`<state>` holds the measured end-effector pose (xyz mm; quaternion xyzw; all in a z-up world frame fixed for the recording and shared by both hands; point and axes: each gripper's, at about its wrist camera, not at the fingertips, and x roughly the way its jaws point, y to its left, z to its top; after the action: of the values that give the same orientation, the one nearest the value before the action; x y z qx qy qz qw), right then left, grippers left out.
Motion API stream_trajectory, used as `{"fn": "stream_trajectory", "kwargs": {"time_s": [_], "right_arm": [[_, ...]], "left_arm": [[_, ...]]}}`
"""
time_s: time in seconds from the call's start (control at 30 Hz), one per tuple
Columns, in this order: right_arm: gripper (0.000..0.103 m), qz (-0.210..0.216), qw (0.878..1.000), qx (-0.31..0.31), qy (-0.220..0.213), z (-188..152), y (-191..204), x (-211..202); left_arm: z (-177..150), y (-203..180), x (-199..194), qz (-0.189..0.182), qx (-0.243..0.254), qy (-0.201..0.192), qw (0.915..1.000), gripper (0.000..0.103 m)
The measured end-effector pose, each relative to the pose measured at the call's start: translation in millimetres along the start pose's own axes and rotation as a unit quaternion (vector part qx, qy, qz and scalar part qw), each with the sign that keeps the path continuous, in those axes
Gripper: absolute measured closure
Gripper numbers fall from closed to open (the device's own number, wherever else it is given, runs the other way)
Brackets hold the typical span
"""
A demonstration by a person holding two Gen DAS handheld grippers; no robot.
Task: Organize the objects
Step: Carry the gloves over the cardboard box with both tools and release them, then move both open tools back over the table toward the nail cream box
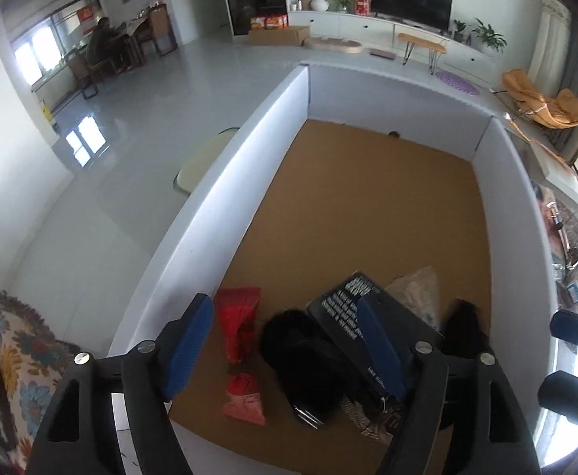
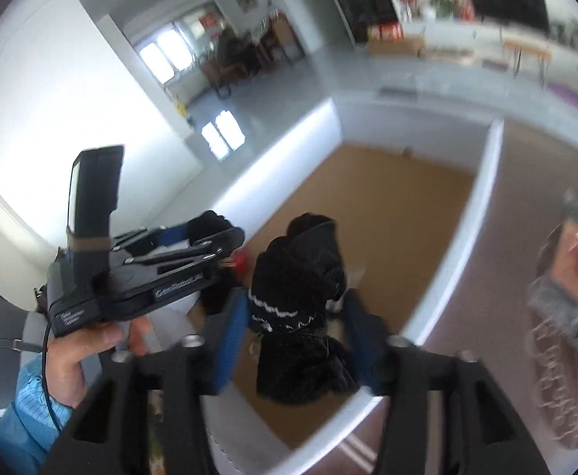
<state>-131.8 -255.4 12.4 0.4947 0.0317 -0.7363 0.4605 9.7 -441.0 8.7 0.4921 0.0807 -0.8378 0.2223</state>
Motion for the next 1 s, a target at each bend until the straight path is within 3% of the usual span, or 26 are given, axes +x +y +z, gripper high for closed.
{"fn": "stream_trajectory", "kwargs": {"time_s": [0.13, 0.2, 0.33, 0.43, 0.6, 0.73, 0.83, 1.0], "right_arm": [[0.035, -0.035, 0.999, -0.022, -0.015, -16.0, -1.9, -10.8], [0.021, -0.057, 0.997, -0.019, -0.044, -24.0, -13.6, -30.4], [0.013, -0.098, 0.991, 0.006, -0.096, -39.5, -56.6, -66.0], [0.013, -0.169, 0.978, 0.045, -0.116, -68.7, -107.3, -84.2], [0.013, -0.284, 0.946, 0.119, -0.101, -146.4, -194.8, -108.7], [0.013, -0.344, 0.922, 0.154, -0.088, -190.1, -230.2, -118.0], [0.013, -0.368, 0.908, 0.179, -0.090, -214.1, -248.1, -128.1], [0.013, -0.374, 0.897, 0.212, -0.105, -233.0, -268.6, -139.9]], "left_arm": [[-7.4, 0.6, 2.0, 0.002, -0.017, -0.007, 0.9998, 0.026], [-6.6, -6.3, 1.7, -0.008, -0.023, -0.015, 0.9996, 0.026], [-4.3, -37.0, -16.4, -0.049, -0.017, -0.047, 0.9975, 0.026], [-3.5, -81.1, -35.6, -0.094, 0.018, -0.073, 0.9928, 0.026], [-18.2, -162.3, -73.1, -0.170, 0.098, -0.094, 0.9760, 0.025], [-36.6, -223.2, -96.7, -0.246, 0.144, -0.079, 0.9554, 0.025], [-59.7, -266.8, -105.9, -0.280, 0.181, -0.060, 0.9409, 0.024], [-97.1, -314.7, -89.7, -0.285, 0.219, -0.008, 0.9333, 0.023]]}}
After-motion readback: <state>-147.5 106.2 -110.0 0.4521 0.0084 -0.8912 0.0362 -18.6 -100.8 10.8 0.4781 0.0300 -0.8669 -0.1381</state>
